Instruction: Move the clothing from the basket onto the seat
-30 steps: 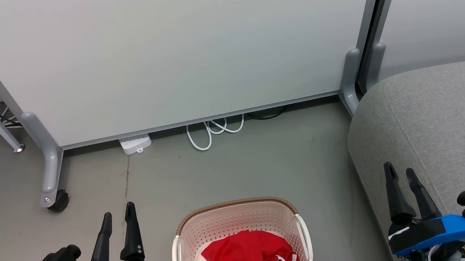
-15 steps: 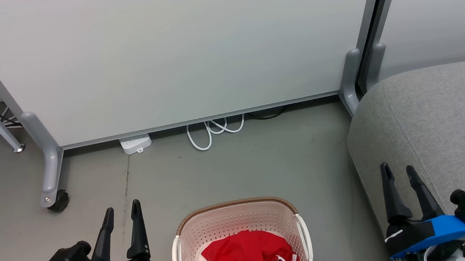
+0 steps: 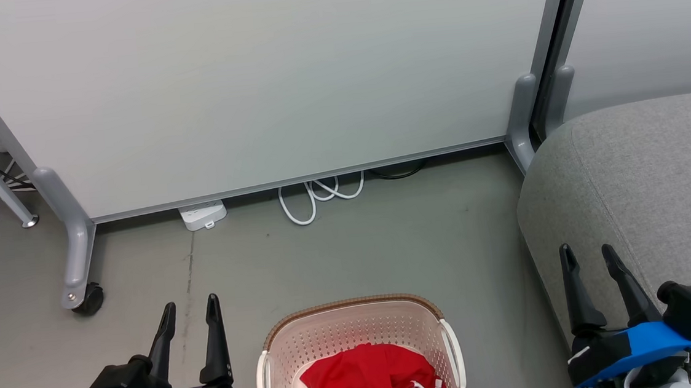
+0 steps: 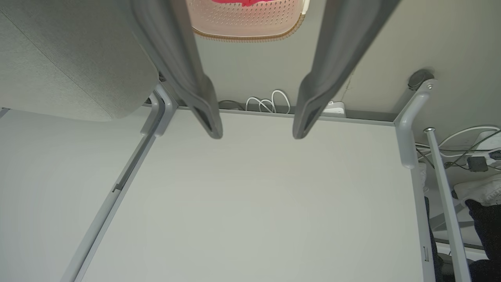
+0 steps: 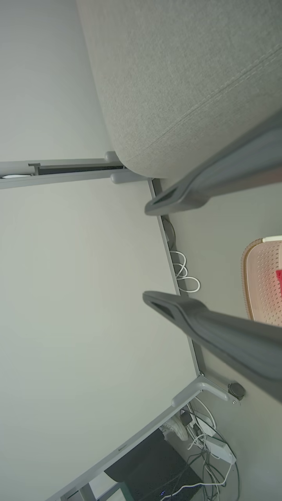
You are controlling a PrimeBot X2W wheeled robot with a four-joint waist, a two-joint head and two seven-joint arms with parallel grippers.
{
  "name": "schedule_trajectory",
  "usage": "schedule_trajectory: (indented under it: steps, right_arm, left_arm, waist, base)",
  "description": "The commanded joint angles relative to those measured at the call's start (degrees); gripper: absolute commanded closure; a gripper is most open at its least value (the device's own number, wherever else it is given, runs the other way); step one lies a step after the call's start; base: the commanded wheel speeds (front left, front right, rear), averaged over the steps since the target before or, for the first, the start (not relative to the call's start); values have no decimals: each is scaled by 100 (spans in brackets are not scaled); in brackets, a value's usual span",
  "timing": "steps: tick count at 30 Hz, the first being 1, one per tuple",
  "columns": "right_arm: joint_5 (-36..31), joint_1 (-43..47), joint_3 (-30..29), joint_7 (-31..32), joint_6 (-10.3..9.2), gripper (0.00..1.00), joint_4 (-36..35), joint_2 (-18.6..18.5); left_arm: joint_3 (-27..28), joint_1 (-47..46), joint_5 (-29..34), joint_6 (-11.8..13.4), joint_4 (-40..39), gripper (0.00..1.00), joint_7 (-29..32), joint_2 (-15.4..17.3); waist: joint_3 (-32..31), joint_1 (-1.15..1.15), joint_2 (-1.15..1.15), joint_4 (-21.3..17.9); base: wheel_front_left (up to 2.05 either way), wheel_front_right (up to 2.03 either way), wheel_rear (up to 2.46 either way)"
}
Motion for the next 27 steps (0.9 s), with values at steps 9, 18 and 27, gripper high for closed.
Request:
schedule_trajectory:
  steps: [9, 18, 27]
  right_arm:
    - [-485, 24, -39, -88, 11, 0, -106, -34]
    - [-835, 43, -10, -159, 12, 0, -160, -36]
    - [-1178, 41, -10, -232, 11, 0, -180, -38]
  left_arm:
    - [-70, -80, 210, 137, -82, 0, -138, 42]
    - [-115, -65, 460, 186, -126, 0, -237, 49]
    - [-183, -80, 732, 218, -123, 0, -322, 52]
  waist:
    - [-27, 0, 0, 8]
    - [-32, 0, 0, 7]
    - [-9, 0, 0, -6]
  base:
    - [0, 0, 0]
    - [0, 0, 0]
    - [0, 0, 0]
